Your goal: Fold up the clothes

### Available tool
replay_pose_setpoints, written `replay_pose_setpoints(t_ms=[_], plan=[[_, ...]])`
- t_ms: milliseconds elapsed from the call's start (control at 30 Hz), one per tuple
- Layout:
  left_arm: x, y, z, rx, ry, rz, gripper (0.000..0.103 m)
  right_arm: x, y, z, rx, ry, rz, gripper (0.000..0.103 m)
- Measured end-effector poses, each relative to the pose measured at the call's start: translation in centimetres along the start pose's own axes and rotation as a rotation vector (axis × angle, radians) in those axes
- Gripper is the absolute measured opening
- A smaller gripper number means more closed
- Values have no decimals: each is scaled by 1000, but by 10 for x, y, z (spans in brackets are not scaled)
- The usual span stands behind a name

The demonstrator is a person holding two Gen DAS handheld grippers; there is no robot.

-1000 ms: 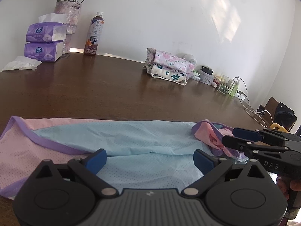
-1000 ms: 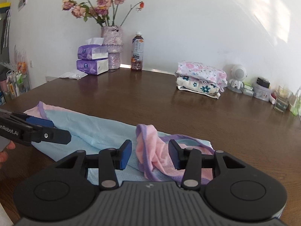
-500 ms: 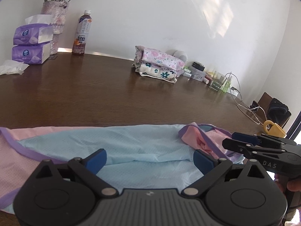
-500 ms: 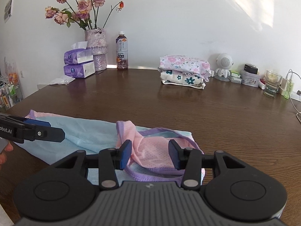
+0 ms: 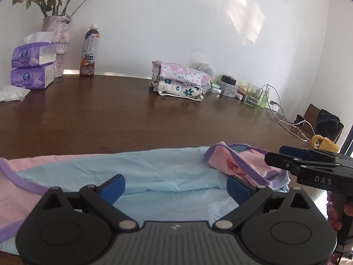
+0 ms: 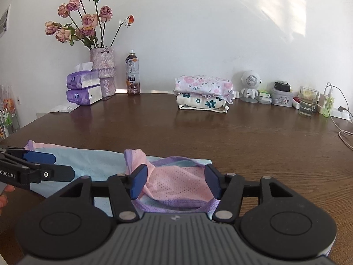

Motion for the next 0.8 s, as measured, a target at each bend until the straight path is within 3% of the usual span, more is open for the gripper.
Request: replay_pose_setpoints(t_ms=[633, 700, 800], plan=[[14, 16, -15, -3, -6, -40, 99, 47, -2, -2, -1, -98, -125, 71], [21, 22, -21, -2, -25, -54, 95, 55, -3, -4, -16, -106, -157, 71], [40, 34, -31, -6, -71, -91, 77, 63, -6, -9, -52, -82, -222, 69]])
Point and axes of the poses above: each gripper's, at about its wrist camera, not at the fingertips, and z roughly against the way its jaws point, x to its right, y to its top, the point moved 9 cm from there along -z, roughly the way its jaws point, and after that the axes turned 13 degrees about -z, right-handed, at the moved point
